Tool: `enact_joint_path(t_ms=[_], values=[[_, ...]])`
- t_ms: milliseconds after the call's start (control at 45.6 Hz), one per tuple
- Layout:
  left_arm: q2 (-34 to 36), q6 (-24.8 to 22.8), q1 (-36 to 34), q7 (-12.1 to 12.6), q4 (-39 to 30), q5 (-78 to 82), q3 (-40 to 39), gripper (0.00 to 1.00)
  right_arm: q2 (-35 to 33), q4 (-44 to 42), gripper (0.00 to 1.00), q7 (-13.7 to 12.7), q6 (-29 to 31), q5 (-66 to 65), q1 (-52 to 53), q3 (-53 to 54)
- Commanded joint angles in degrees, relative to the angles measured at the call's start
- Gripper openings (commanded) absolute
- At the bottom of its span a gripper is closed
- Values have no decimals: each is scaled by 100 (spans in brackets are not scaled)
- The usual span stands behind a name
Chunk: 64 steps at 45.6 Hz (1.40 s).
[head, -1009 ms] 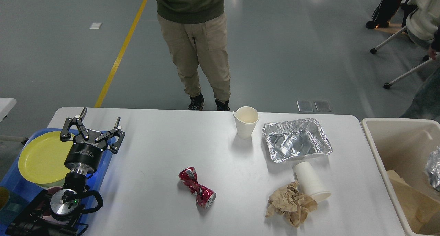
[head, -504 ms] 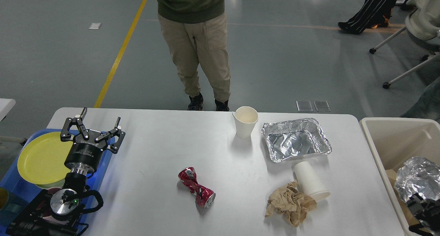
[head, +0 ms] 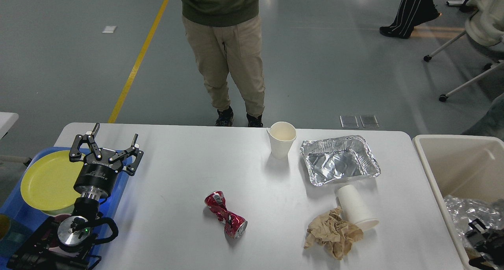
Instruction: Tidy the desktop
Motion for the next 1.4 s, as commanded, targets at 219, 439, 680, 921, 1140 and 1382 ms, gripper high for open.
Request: enact_joint_path(t_ms=[219, 439, 680, 921, 1140, 1382], values=[[0, -1, -5, 0, 0, 0, 0, 96, -197, 358, 100, -36, 126, -26, 365, -47], [0, -1, -5, 0, 0, 0, 0, 96, -856, 2334, 100, -71, 407, -1343, 1998, -91], [0, -10, -5, 0, 0, 0, 0, 96, -1217, 4637, 100, -308, 1004, -2390, 4441, -1478], [0, -1, 4, 0, 0, 0, 0, 96, -1024, 6387, 100, -317, 2400, -2355, 7096, -2323], [0, -1, -5, 0, 0, 0, 0, 96, -496, 7284, 100, -317, 4202, -2347, 9064, -2359], [0, -1, 4, 0, 0, 0, 0, 96, -101, 8374, 100, -308, 4828, -2346, 10647, -2306]])
